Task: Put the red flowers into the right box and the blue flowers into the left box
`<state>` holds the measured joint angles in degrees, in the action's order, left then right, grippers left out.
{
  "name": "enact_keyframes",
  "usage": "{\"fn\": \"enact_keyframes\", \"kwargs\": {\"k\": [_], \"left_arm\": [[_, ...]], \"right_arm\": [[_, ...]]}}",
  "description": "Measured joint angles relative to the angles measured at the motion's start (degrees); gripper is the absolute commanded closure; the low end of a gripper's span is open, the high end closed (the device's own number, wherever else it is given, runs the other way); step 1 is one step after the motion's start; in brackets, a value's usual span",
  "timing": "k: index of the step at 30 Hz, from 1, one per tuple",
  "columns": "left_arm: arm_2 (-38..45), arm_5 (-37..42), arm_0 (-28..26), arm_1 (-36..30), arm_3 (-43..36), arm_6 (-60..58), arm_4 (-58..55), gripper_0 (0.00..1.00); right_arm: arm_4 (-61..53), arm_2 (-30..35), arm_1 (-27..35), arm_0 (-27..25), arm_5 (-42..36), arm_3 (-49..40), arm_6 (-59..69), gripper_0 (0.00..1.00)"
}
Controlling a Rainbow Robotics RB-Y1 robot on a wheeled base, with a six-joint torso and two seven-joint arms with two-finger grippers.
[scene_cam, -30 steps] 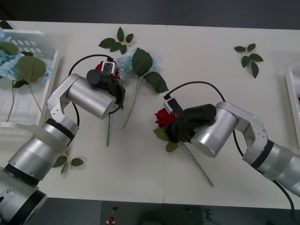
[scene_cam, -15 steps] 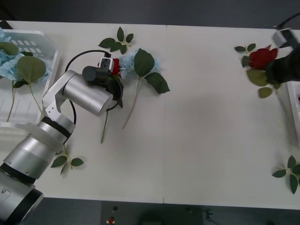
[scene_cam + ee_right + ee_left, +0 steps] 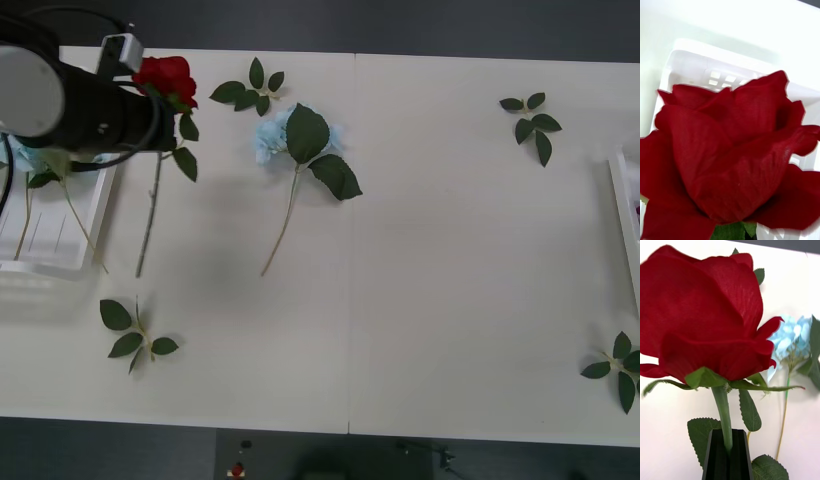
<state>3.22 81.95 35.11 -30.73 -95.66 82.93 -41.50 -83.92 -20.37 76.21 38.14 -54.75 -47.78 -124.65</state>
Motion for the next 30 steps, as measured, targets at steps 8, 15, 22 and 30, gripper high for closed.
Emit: {"fn": "enact_keyframes", "kwargs": {"k": [8,15,22,30], "left_arm": [[19.08,8.21,-1.69,0.11,2.80,26.99,-26.14,1.00],[12.51,-4.14,-4.42,0.09,18.81,63.06,-53.50,1.00],[-1.46,-11.63,-4.47,0.59,24.28,68.21,-75.03,1.00],[-12.49,-24.69,-6.91,6.87,20.73,68.42,-92.34,1.00]], "right_arm": [[0.03,-1.97,-1.93,1.49,1.29,0.55,6.40,0.00],[1.10,-1.95,-2.23,1.48,1.33,-2.07,9.13,0.00],[-0.81,-1.95,-3.49,1.05,1.37,-8.68,17.30,0.00],[-13.13,4.78,-3.54,-12.37,5.69,-31.79,21.28,0.00]]}}
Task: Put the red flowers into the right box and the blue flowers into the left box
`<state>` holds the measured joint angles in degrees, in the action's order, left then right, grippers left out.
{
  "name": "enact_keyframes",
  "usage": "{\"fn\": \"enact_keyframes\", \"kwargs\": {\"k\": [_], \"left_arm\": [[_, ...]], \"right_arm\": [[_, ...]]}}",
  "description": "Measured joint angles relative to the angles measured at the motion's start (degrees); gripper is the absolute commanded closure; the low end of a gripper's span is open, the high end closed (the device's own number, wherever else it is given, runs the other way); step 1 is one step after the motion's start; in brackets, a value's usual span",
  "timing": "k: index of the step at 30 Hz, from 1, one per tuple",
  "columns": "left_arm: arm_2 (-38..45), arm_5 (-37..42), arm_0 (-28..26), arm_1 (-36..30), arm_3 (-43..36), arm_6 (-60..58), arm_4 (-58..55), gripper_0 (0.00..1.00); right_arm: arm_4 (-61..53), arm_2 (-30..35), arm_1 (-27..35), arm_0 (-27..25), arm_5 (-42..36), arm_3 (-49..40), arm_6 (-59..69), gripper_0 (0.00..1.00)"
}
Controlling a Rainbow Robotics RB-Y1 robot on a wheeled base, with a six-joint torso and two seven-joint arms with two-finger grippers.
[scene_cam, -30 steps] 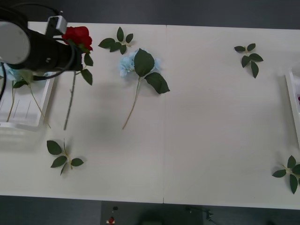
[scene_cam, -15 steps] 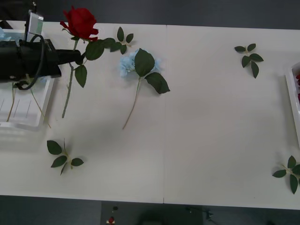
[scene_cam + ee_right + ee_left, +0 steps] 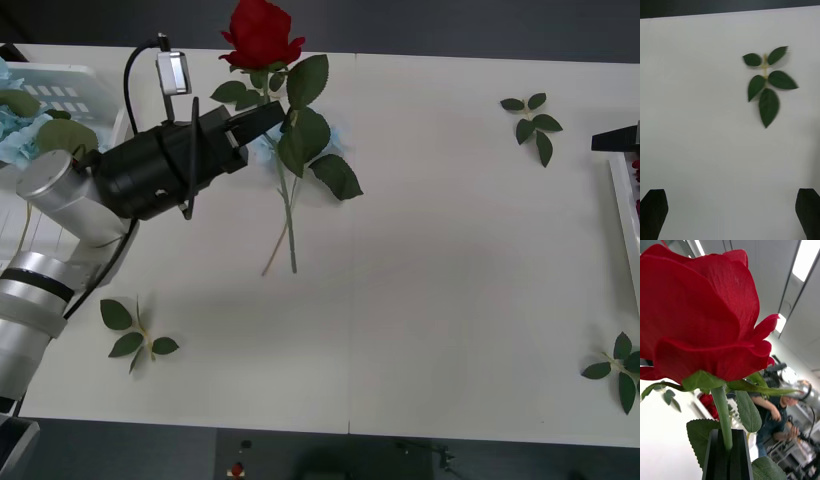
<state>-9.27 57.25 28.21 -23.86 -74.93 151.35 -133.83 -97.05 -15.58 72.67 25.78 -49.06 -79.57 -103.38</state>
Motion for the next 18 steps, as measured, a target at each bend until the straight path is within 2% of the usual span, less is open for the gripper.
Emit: {"fn": "enact_keyframes", "kwargs": {"k": [3,7,9,13,18], "left_arm": [[-3.54,-7.74,-1.45,1.88,-4.10,0.00,-0.21,1.00],[-7.26,-15.66,-2.52,4.41,-9.17,0.01,-0.22,1.00],[-8.40,-18.11,-2.55,5.51,-10.58,0.01,-0.25,1.00],[-9.59,-23.19,-2.55,7.55,-13.17,0.01,-0.41,1.00],[-11.19,-27.27,-2.55,8.70,-15.96,0.01,-3.45,1.00]], "right_arm": [[-1.14,11.45,-1.58,-8.70,-5.88,-8.49,0.00,0.00],[-1.07,29.58,-8.74,-19.61,-15.20,-21.74,-0.01,0.00],[-1.06,34.11,-12.25,-22.39,-18.17,-26.94,-0.15,0.00],[-1.83,34.78,-17.21,-23.29,-24.92,-32.29,-6.26,0.00],[-3.77,29.44,-24.09,-22.24,-28.57,-34.17,-20.94,0.00]]}}
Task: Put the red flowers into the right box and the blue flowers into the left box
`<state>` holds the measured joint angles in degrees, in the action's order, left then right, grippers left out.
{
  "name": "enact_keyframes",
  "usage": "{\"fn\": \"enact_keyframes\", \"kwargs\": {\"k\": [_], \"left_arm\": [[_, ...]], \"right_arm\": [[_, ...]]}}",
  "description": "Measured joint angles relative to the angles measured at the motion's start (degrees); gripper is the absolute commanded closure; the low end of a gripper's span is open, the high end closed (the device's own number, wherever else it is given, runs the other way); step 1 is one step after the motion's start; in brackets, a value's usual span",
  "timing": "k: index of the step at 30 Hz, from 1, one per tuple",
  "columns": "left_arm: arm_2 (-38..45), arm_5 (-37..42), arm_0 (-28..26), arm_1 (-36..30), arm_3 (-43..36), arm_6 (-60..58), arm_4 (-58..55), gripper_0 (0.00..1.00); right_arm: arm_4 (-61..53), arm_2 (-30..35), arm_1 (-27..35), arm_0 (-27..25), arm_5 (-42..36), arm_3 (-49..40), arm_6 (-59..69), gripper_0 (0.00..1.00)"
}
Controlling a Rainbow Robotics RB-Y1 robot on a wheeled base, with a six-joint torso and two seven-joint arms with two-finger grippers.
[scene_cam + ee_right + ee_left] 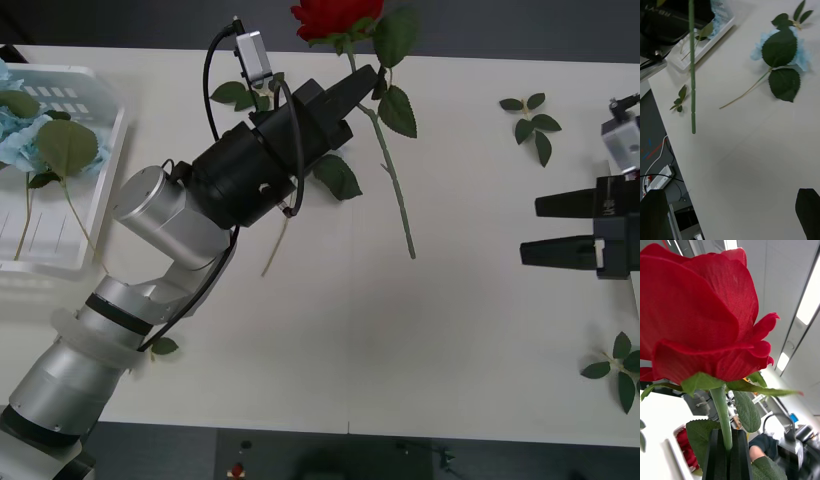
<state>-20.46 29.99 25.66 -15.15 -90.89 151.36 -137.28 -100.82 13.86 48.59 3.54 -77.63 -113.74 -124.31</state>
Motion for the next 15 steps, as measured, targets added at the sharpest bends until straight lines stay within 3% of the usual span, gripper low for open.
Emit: {"fn": "enact_keyframes", "kwargs": {"k": [7,15], "left_arm": [[-0.63,-0.10,0.00,0.00,-0.84,0.00,-1.21,1.00],[-0.63,-0.10,0.00,-0.02,-0.84,0.00,-1.21,1.00]], "right_arm": [[1.92,-7.38,-7.90,0.14,3.38,-0.24,-4.76,0.00],[3.24,-11.54,-12.85,0.16,9.36,-0.24,-7.23,0.00]]}}
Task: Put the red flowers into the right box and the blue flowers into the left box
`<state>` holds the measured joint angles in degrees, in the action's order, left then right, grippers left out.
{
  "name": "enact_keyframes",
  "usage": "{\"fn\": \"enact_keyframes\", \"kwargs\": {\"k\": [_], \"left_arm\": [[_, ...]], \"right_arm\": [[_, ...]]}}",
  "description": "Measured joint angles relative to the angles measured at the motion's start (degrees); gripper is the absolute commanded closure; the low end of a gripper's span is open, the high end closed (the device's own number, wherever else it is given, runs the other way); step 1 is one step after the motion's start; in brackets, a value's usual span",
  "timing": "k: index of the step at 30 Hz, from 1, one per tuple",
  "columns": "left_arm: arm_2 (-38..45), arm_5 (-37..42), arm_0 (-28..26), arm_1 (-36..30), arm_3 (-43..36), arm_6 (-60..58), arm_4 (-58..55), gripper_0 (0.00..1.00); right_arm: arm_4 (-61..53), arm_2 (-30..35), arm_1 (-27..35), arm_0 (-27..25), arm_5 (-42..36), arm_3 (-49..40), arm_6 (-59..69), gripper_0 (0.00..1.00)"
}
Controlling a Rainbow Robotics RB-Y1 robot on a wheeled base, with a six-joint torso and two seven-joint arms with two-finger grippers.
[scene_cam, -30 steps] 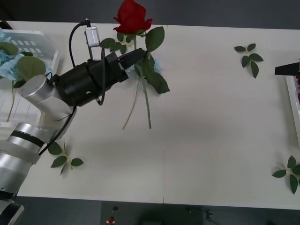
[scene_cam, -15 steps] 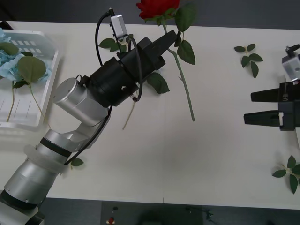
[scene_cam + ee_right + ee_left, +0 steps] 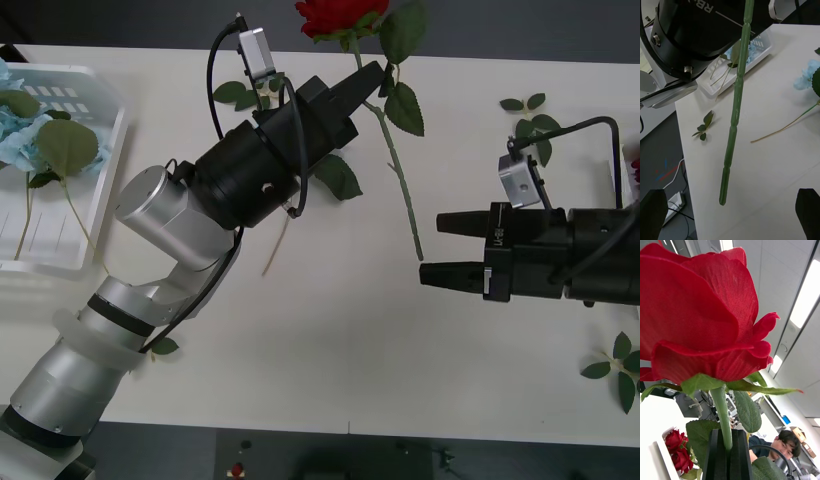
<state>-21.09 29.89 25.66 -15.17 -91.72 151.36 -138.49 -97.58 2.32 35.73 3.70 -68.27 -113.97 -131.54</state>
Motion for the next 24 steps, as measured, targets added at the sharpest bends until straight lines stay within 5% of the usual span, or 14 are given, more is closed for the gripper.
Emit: {"fn": "enact_keyframes", "kwargs": {"k": [13,14,16,17,24], "left_arm": [[0.00,0.00,0.00,-0.24,0.00,0.00,0.00,1.00],[0.00,0.00,0.00,-0.24,0.00,0.00,0.00,1.00],[0.00,0.00,0.00,-0.24,0.00,0.00,0.00,1.00],[0.00,0.00,0.00,-0.25,0.00,0.00,0.00,1.00],[0.00,-0.01,0.00,-0.71,0.00,0.00,0.00,1.00]], "right_arm": [[0.00,-6.72,-1.01,6.00,7.54,3.43,0.00,0.00],[0.00,-7.26,-1.01,6.44,7.99,3.84,0.00,0.18],[0.00,-8.13,-1.02,7.02,8.87,4.40,0.00,0.90],[0.00,-8.45,-1.02,7.18,9.42,4.53,0.00,1.00],[0.00,-8.75,-1.04,7.23,9.87,4.54,0.00,1.00]]}}
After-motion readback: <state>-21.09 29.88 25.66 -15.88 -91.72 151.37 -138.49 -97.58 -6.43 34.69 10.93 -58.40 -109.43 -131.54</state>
